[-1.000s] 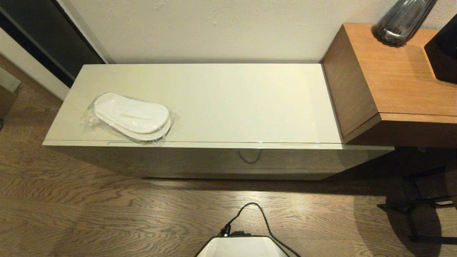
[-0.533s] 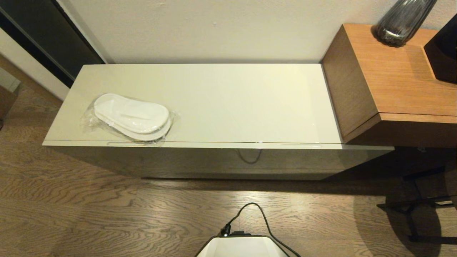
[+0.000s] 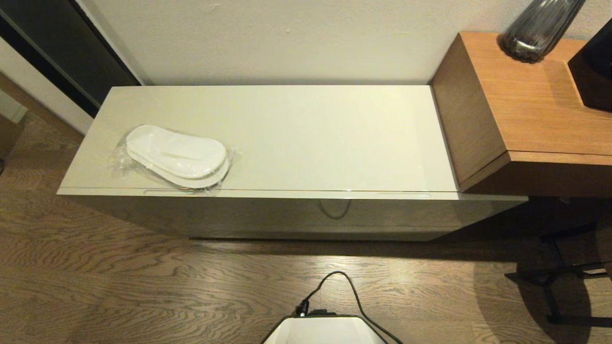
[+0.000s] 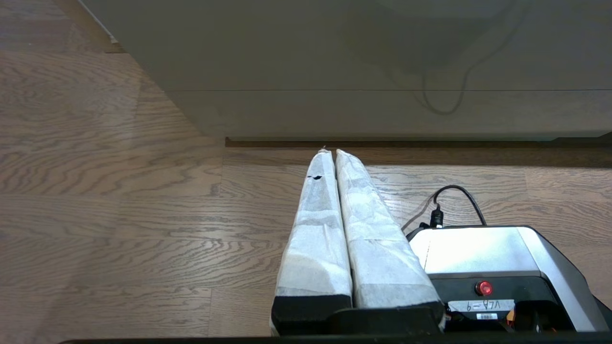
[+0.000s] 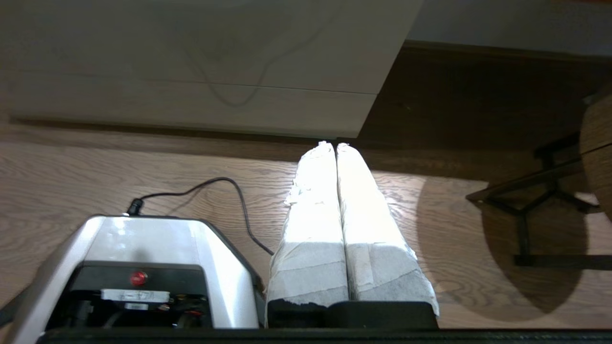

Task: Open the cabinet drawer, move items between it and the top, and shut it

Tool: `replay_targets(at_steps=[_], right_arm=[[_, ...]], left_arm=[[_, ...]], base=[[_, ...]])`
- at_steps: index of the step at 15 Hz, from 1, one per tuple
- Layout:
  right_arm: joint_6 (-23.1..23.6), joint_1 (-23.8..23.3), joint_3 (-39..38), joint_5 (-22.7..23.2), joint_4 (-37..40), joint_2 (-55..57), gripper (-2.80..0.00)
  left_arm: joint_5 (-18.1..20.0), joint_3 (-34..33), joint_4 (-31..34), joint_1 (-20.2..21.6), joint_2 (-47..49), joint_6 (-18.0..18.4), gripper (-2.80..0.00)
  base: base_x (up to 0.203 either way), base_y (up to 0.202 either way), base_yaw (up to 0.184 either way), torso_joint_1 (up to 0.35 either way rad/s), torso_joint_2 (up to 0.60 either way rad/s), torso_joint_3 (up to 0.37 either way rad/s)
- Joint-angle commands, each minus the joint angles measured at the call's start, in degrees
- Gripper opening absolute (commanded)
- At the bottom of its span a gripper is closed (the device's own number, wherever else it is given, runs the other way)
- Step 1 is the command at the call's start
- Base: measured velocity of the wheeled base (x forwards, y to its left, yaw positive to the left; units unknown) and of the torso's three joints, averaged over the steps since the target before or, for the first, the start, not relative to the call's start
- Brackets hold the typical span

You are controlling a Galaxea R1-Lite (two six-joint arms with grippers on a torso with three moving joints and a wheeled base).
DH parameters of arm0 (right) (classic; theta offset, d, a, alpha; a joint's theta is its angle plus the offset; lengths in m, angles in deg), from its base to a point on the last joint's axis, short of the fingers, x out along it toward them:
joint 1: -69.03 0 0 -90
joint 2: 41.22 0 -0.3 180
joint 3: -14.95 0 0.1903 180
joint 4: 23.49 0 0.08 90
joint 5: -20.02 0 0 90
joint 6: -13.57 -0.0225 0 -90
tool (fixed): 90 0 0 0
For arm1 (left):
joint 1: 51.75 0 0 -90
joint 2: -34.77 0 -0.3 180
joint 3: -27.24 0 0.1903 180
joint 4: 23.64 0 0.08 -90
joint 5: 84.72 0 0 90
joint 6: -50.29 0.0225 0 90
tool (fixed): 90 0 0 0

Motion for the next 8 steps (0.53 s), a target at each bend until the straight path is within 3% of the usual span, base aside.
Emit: replay_targets(at_steps=[1, 8], right_arm=[[-0.22, -0.02, -0.25, 0.01, 0.02, 0.21, -2.80], [-1.01, -0.02, -0.23, -0.30, -0.06, 0.21, -2.80]], left_arm=[[-0.01, -0.01, -0.02, -0.02, 0.07, -0.06, -2.80], [-0.01, -0.01, -0.02, -0.02, 0.07, -0.06, -2.80]], base=[[0.000, 0.000, 0.000, 0.000, 0.00, 0.000], [0.000, 0.000, 0.000, 0.000, 0.00, 0.000]])
